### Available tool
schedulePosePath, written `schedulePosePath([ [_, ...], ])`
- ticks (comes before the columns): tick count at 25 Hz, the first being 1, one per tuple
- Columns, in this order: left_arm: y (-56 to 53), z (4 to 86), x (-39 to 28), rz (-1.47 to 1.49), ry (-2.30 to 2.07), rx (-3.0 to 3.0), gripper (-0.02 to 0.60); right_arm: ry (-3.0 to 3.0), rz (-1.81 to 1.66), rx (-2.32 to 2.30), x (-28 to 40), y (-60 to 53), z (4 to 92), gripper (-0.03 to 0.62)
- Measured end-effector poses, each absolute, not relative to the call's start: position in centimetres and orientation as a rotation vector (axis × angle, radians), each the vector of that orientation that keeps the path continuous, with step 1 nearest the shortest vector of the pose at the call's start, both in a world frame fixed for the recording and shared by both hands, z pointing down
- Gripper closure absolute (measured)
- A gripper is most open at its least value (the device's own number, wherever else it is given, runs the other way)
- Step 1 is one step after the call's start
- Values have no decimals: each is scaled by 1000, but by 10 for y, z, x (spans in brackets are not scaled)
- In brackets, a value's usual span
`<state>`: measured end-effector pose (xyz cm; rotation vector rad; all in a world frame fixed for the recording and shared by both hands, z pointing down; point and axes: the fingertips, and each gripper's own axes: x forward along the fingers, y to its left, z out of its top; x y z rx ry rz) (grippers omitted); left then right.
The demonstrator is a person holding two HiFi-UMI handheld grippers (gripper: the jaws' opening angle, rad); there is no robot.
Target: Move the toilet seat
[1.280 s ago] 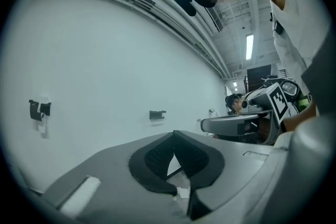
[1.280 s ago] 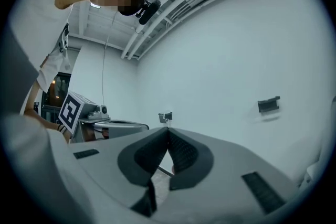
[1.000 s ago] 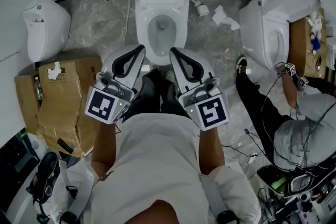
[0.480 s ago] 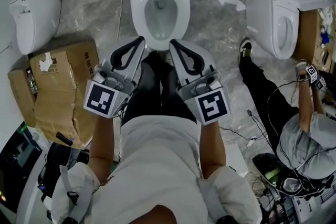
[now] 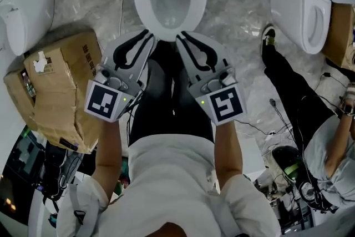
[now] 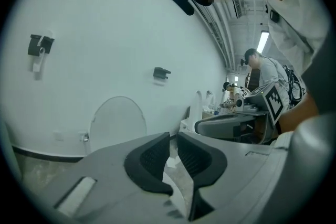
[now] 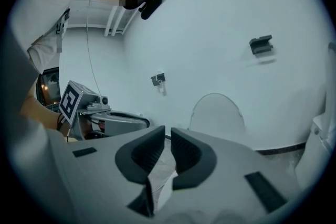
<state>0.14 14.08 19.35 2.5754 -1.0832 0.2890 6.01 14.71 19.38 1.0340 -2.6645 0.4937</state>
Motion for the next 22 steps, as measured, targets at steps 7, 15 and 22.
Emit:
schedulePosePath([
  [7,144,262,-9,317,-1057,2544,512,-2615,557,1038,56,148,261,519],
  [15,143,332,-12,342,-1027,2504,485,-2554,605,1062,57,145,330,517],
  [22,147,401,-18,419,-976,2439,435,-2448,720,1062,61,151,403,459],
])
